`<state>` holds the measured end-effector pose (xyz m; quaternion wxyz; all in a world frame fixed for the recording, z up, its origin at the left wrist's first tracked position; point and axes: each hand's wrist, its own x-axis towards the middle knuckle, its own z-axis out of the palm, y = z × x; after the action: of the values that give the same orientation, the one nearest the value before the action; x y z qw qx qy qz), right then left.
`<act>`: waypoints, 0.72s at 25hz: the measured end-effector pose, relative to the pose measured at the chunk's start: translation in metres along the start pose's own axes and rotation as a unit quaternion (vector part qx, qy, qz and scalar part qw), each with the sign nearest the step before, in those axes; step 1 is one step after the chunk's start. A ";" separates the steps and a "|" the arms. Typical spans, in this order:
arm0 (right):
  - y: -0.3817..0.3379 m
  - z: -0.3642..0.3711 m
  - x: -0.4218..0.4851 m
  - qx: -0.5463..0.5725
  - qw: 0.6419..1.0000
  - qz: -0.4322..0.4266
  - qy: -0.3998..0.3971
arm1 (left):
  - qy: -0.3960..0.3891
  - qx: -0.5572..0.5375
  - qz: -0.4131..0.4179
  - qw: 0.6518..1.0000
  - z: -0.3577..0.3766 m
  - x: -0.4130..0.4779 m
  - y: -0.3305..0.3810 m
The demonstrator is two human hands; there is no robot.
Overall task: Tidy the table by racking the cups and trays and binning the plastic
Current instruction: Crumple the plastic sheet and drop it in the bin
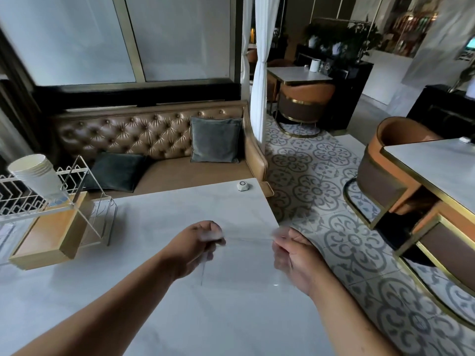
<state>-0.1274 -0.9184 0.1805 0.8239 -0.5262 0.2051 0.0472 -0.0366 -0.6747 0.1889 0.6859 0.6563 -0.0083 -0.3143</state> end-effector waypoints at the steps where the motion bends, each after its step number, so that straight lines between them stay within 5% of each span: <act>1: -0.002 -0.005 -0.001 0.008 1.000 0.002 0.000 | -0.005 -0.008 0.003 1.000 0.004 0.002 -0.001; 10: -0.014 -0.011 -0.009 -0.001 1.000 0.021 0.019 | -0.059 0.054 -0.037 0.996 -0.001 0.011 0.006; 13: -0.010 -0.001 -0.006 -0.111 0.991 -0.023 0.066 | -0.006 0.159 0.040 0.986 0.002 0.005 0.008; 18: -0.005 0.046 0.003 -0.358 0.917 -0.161 0.064 | 0.076 0.508 0.196 0.835 -0.016 -0.007 0.011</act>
<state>-0.1098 -0.8805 0.2003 0.5616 -0.8140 0.1395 -0.0498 -0.0304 -0.6582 0.1997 0.3021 0.9187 -0.2433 -0.0738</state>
